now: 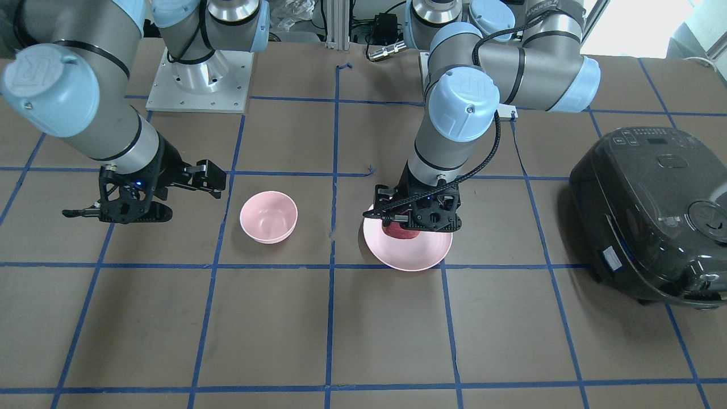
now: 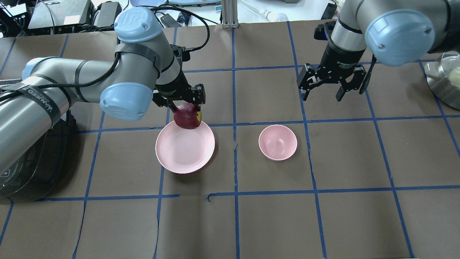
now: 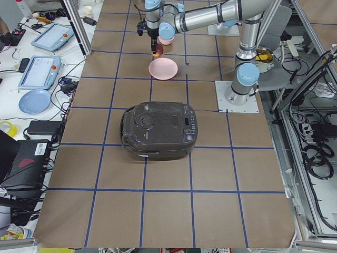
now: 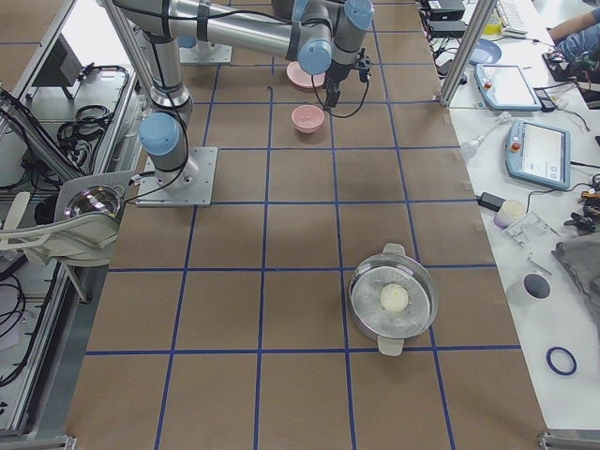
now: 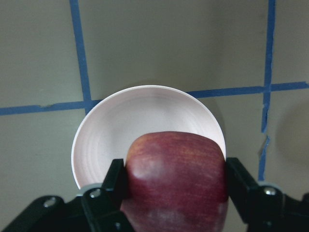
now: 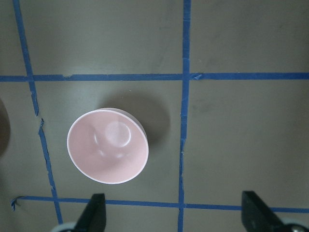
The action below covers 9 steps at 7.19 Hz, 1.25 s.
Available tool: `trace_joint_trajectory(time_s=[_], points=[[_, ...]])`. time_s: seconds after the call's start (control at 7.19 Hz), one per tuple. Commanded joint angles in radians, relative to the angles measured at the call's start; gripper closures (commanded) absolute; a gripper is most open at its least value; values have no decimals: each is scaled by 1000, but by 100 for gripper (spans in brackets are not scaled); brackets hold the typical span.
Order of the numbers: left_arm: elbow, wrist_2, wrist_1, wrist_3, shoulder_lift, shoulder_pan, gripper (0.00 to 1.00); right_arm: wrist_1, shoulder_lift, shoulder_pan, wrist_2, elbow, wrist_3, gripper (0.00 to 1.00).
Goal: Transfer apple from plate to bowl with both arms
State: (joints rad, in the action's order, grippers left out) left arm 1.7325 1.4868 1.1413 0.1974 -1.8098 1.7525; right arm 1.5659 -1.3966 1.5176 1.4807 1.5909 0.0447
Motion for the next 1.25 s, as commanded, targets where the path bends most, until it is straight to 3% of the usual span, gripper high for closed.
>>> trace_joint_trajectory(time_s=[0.0,0.28,0.42,0.7,1.11], points=[[-47,-52,-68,139,-51,73,100,-55,-31,-37,18,-20,-2,0],[-60,-76,-120,207,-95,148,100,-98,-53,-37,70,-11,-2,0],[-76,-79,-165,341,-120,192,100,-98,-55,-37,87,-12,1,0],[-93,-71,-189,486,-134,294,100,-98,-65,-37,87,-12,3,0],[-88,-62,-190,569,-164,346,100,-92,-64,-37,78,-11,11,0]])
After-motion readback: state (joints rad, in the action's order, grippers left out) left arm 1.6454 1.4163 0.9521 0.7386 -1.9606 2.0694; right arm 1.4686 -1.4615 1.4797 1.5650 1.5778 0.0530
